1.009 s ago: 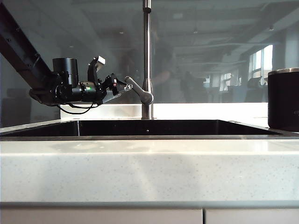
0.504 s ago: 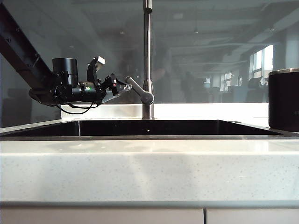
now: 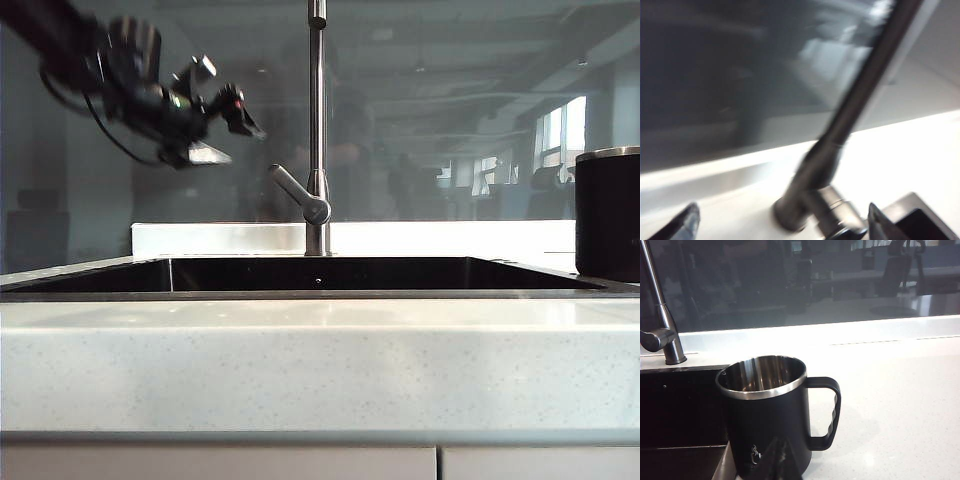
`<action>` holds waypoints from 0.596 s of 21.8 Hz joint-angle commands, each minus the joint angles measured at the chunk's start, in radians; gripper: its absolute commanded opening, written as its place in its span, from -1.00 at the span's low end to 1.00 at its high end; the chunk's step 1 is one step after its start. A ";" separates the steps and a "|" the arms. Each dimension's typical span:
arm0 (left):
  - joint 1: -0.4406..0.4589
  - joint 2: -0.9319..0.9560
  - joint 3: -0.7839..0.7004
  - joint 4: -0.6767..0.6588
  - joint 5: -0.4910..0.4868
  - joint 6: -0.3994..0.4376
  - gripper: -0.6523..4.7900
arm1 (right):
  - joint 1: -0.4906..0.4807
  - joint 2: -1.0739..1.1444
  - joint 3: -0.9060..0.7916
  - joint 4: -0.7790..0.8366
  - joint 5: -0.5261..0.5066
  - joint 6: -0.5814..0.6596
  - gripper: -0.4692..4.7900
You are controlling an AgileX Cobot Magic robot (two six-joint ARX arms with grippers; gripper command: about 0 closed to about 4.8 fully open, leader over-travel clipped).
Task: Pick up the mug next to the sink, go to the faucet to get some water, pour the water into the sink, and finally put the mug back to its place.
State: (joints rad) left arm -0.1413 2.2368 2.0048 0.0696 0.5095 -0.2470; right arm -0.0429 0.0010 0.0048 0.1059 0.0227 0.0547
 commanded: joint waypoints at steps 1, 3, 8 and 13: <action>0.004 -0.097 0.003 -0.242 -0.237 0.032 0.82 | 0.000 -0.003 -0.003 0.017 0.001 -0.003 -0.85; 0.004 -0.185 0.003 -0.387 -0.364 0.033 0.82 | 0.000 -0.003 -0.003 0.017 0.001 -0.003 -0.85; 0.003 -0.336 0.003 -0.596 -0.558 0.091 0.82 | 0.000 -0.003 -0.003 0.017 0.001 -0.003 -0.85; 0.003 -0.436 0.003 -0.660 -0.584 0.090 0.82 | 0.000 -0.003 -0.003 0.017 0.001 -0.003 -0.85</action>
State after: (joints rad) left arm -0.1390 1.8320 2.0045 -0.5827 -0.0689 -0.1642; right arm -0.0433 0.0010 0.0048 0.1059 0.0227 0.0547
